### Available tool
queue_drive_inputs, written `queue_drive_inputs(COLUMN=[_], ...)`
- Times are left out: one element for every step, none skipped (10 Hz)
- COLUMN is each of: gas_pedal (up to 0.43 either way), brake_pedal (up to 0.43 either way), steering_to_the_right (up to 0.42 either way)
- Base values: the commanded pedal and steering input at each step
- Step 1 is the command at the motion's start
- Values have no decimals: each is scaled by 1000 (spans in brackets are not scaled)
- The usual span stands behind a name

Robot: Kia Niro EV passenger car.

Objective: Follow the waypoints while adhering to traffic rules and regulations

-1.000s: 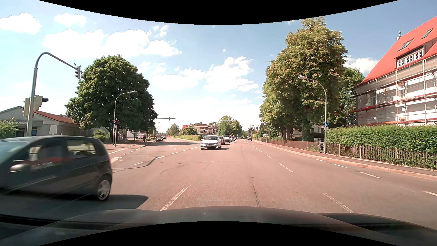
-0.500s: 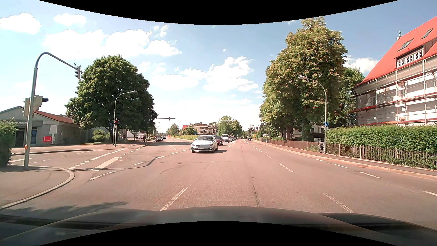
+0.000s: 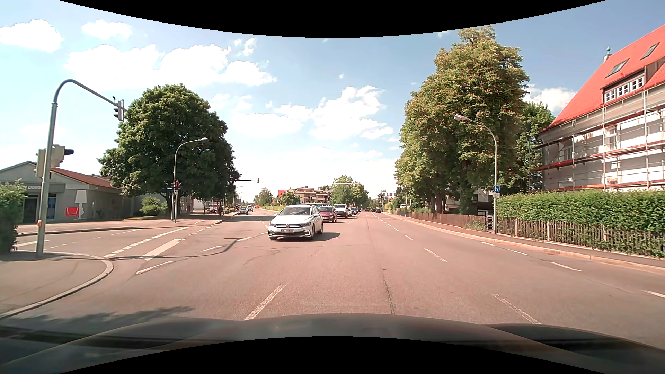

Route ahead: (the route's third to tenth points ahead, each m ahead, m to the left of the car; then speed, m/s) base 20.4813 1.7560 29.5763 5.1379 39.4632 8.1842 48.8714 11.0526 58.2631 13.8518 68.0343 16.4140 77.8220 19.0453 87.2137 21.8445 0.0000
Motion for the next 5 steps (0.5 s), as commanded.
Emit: queue_drive_inputs(gas_pedal=[0,0,0,0,0], brake_pedal=[372,372,372,372,372], steering_to_the_right=[-11,-11,-10,-8,-6])
